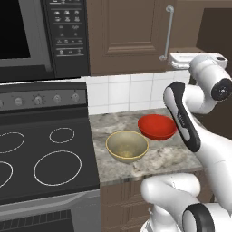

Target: Open the cabinet. Pick the bowls from the counter and place them in the cabinet. Then close the cabinet.

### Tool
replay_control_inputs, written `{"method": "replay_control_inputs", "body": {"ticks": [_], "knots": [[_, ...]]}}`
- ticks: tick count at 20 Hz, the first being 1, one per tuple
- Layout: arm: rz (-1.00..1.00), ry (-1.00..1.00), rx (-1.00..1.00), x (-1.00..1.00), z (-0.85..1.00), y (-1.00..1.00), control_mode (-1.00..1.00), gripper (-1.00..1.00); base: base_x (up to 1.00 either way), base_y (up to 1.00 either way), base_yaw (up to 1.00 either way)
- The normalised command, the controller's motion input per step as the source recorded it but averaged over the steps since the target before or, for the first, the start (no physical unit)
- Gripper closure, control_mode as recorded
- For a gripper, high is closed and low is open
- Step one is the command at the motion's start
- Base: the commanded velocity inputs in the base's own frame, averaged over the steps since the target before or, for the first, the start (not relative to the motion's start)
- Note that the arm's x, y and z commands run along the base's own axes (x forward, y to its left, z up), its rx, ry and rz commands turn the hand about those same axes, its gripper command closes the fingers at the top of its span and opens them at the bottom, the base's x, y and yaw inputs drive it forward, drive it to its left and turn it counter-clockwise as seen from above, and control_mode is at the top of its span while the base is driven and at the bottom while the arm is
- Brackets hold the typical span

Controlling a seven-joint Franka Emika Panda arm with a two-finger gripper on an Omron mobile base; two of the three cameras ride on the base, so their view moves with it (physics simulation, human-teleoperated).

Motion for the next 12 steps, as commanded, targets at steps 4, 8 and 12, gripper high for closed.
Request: {"method": "replay_control_inputs", "body": {"ticks": [4, 8, 12], "knots": [[0.0, 0.0, 0.0, 0.44, -0.02, 0.0, -1.0, -1.0, 0.0, 0.0, 0.0], [0.0, -0.02, 0.0, 0.36, -0.06, 0.0, -1.0, -1.0, 0.0, 0.0, 0.0], [0.0, -0.06, 0.0, 0.34, -0.07, 0.0, -1.0, -1.0, 0.0, 0.0, 0.0]]}}
